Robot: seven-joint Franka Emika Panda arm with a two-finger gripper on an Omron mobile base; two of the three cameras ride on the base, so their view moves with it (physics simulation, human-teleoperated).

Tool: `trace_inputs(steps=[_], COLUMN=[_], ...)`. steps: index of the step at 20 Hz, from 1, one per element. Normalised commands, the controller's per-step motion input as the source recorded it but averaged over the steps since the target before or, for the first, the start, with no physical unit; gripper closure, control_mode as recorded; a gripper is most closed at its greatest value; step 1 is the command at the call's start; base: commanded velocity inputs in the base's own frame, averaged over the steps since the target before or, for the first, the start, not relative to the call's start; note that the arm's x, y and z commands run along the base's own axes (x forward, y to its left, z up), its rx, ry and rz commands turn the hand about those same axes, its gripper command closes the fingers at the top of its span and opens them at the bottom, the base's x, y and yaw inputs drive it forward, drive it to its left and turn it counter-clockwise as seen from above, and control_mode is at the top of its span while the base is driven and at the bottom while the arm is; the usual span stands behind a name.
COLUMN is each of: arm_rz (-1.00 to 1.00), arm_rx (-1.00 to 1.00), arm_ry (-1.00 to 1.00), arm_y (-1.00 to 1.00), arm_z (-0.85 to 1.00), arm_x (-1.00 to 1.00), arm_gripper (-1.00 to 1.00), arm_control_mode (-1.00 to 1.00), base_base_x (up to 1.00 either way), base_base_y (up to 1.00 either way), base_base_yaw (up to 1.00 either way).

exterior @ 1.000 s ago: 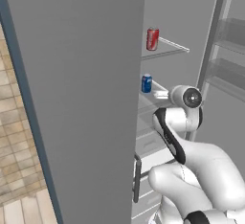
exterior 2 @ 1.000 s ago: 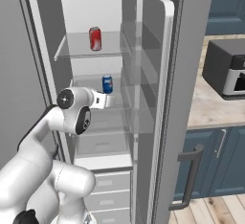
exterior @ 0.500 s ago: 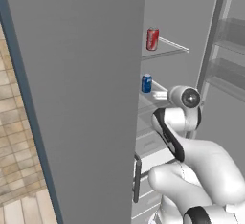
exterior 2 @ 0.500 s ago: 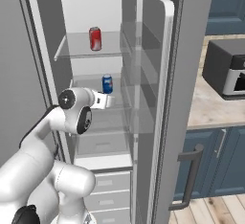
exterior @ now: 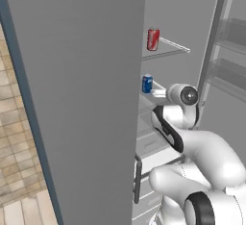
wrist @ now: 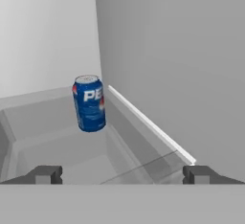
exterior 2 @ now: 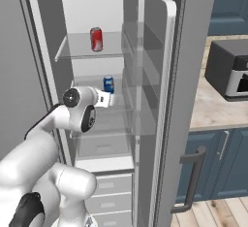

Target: Open the fridge, grab two sodas, and place both sodas inside the bowl with ice on the dining counter.

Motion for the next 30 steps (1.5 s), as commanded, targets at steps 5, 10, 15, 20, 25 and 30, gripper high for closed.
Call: trace_inputs(steps=[5, 10, 15, 20, 25, 30], arm_rz=[0.02, 0.01, 0.0, 0.0, 0.0, 0.0], arm_rx=[0.0, 0.0, 0.0, 0.0, 0.0, 0.0], arm_ry=[0.0, 0.0, 0.0, 0.0, 0.0, 0.0], arm_y=[0.03, 0.09, 0.22, 0.24, 0.05, 0.0], arm_z=[0.0, 0.0, 0.0, 0.0, 0.0, 0.0], arm_x=[0.2, 0.23, 0.25, 0.16, 0.23, 0.24], arm_gripper=[-1.0, -1.0, -1.0, -1.0, -1.0, -1.0], arm_control_mode=[-1.0, -1.0, -1.0, -1.0, -1.0, -1.0], base_base_x=[0.0, 0.0, 0.0, 0.0, 0.0, 0.0], base_base_y=[0.0, 0.0, 0.0, 0.0, 0.0, 0.0], base_base_yaw=[0.0, 0.0, 0.0, 0.0, 0.0, 0.0])
